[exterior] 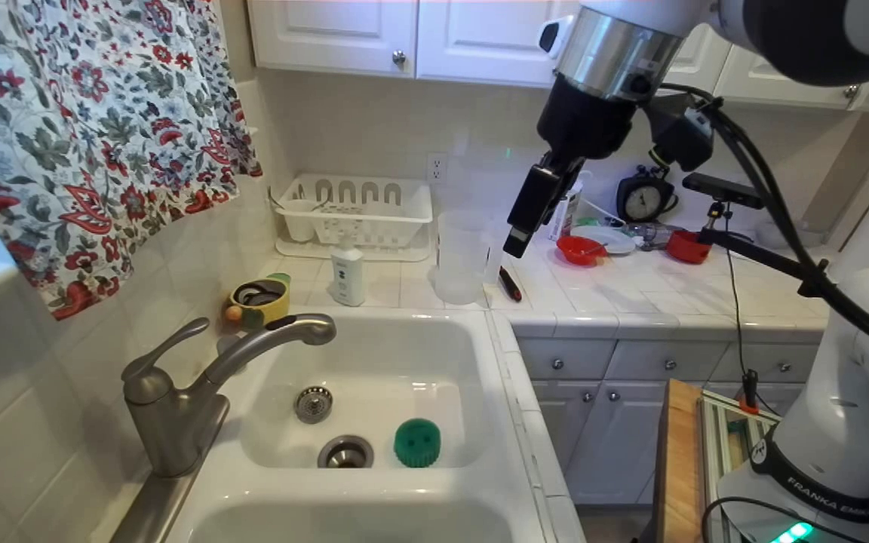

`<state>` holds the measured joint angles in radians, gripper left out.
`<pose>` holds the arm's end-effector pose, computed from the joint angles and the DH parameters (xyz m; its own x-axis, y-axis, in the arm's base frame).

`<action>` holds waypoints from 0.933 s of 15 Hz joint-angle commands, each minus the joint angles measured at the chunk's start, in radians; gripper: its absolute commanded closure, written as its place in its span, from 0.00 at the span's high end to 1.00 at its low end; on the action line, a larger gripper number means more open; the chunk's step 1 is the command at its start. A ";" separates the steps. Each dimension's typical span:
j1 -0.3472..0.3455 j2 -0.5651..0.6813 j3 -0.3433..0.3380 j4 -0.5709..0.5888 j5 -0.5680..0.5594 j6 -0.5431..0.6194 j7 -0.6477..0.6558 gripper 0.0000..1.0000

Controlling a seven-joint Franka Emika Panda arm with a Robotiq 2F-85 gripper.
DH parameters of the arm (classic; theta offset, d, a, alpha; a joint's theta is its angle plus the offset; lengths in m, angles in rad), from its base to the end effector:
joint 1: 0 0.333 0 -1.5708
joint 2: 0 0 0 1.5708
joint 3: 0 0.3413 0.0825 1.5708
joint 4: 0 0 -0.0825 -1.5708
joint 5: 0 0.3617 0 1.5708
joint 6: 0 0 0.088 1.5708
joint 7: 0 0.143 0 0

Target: Move the faucet handle upwards

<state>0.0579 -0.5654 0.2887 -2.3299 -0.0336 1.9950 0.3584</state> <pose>0.3538 0.1423 0.5484 0.9663 -0.0137 0.2570 -0.0410 -0.9940 0.1012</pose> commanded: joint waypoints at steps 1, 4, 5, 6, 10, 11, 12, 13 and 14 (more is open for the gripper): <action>-0.020 0.081 -0.024 -0.002 -0.063 0.093 -0.012 1.00; 0.007 0.155 -0.088 -0.008 -0.038 0.256 -0.125 1.00; 0.015 0.182 -0.107 -0.005 -0.030 0.307 -0.176 1.00; 0.023 0.208 -0.124 -0.003 -0.024 0.364 -0.225 1.00; 0.072 0.329 -0.197 0.034 0.047 0.524 -0.446 1.00; 0.093 0.361 -0.214 0.050 0.091 0.547 -0.511 1.00; 0.113 0.387 -0.226 0.064 0.136 0.562 -0.573 1.00; 0.132 0.414 -0.234 0.080 0.185 0.572 -0.635 1.00; 0.146 0.442 -0.234 0.102 0.221 0.579 -0.687 1.00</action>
<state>0.1492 -0.2142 0.0788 -2.3025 0.0750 2.5497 -0.1782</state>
